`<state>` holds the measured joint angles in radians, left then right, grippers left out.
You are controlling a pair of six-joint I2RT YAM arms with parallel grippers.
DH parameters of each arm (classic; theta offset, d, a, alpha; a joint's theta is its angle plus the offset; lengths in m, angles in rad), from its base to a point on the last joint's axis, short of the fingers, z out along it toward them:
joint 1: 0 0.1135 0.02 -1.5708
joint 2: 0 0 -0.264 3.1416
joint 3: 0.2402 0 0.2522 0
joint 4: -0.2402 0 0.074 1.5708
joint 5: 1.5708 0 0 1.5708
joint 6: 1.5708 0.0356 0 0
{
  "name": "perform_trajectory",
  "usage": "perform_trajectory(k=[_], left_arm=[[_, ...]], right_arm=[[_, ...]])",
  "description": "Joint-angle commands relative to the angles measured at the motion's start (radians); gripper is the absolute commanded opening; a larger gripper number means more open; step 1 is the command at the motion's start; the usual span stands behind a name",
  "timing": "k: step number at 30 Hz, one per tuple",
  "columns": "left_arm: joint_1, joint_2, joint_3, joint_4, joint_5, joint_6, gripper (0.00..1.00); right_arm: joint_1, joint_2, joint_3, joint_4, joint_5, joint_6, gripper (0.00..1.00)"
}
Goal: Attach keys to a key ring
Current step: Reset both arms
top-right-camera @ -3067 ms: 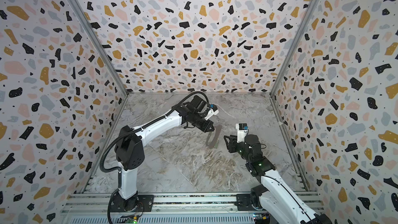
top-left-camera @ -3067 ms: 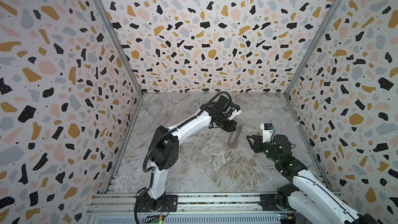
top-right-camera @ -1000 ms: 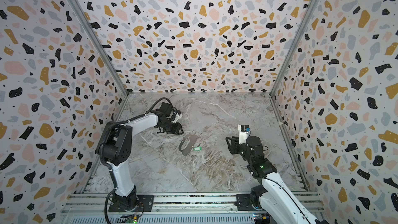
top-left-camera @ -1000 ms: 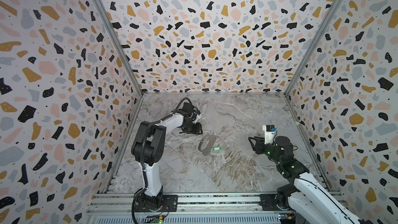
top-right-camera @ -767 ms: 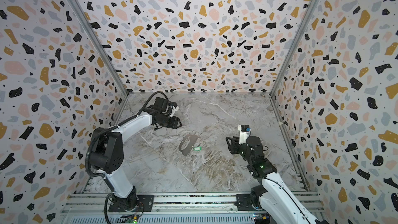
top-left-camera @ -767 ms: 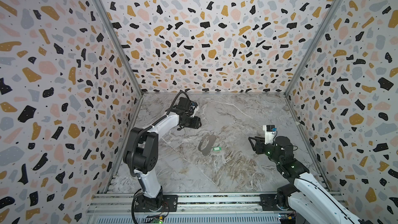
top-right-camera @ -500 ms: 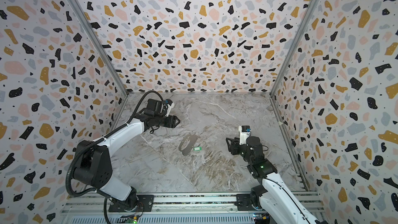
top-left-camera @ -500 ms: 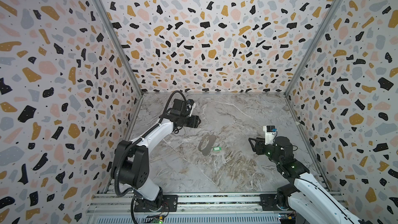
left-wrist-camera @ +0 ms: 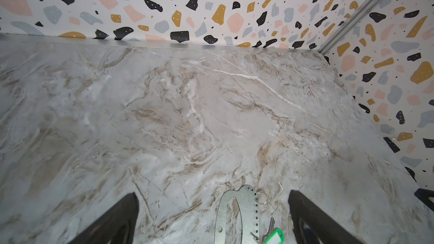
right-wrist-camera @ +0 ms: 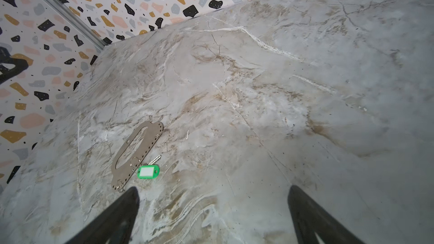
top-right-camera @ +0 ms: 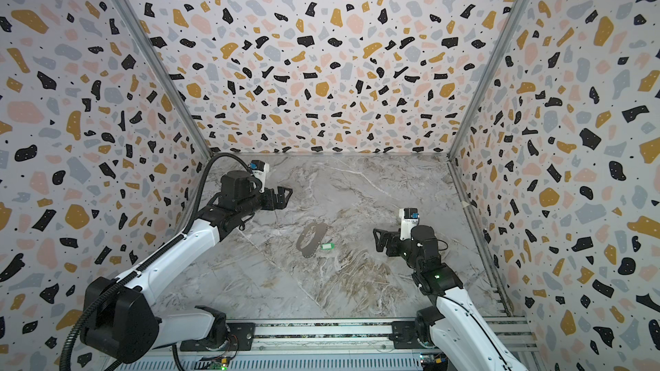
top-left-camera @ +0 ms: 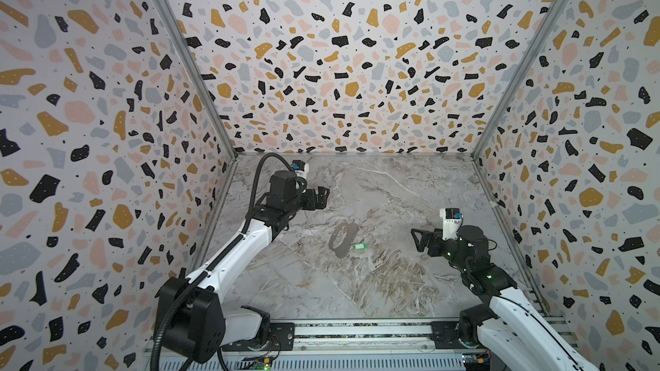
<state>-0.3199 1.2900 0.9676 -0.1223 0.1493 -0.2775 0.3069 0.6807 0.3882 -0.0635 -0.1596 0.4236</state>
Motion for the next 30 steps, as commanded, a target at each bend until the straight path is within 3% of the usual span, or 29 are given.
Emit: perform_trajectory(k=[1, 7, 15, 17, 23, 30], left_arm=[[0.006, -0.051, -0.009, 0.024, -0.096, -0.003, 0.99], [0.006, -0.188, -0.163, 0.128, -0.262, 0.007, 0.99], [0.029, -0.351, -0.428, 0.307, -0.645, 0.09, 0.99], [0.064, -0.345, -0.486, 0.366, -0.649, 0.099, 0.99], [0.212, -0.272, -0.6, 0.584, -0.466, 0.104, 0.99], [0.24, -0.219, -0.709, 0.827, -0.469, 0.151, 1.0]], right_arm=[[-0.018, -0.015, 0.044, -0.007, 0.013, 0.017, 0.99], [-0.043, 0.007, 0.073, -0.036, 0.071, 0.014, 0.99], [-0.054, 0.013, 0.091, -0.027, 0.284, -0.028, 0.99], [-0.056, 0.031, 0.09, -0.01, 0.331, -0.042, 0.99], [-0.064, 0.052, 0.064, 0.078, 0.434, -0.122, 0.99], [-0.066, -0.023, -0.128, 0.371, 0.496, -0.222, 0.99]])
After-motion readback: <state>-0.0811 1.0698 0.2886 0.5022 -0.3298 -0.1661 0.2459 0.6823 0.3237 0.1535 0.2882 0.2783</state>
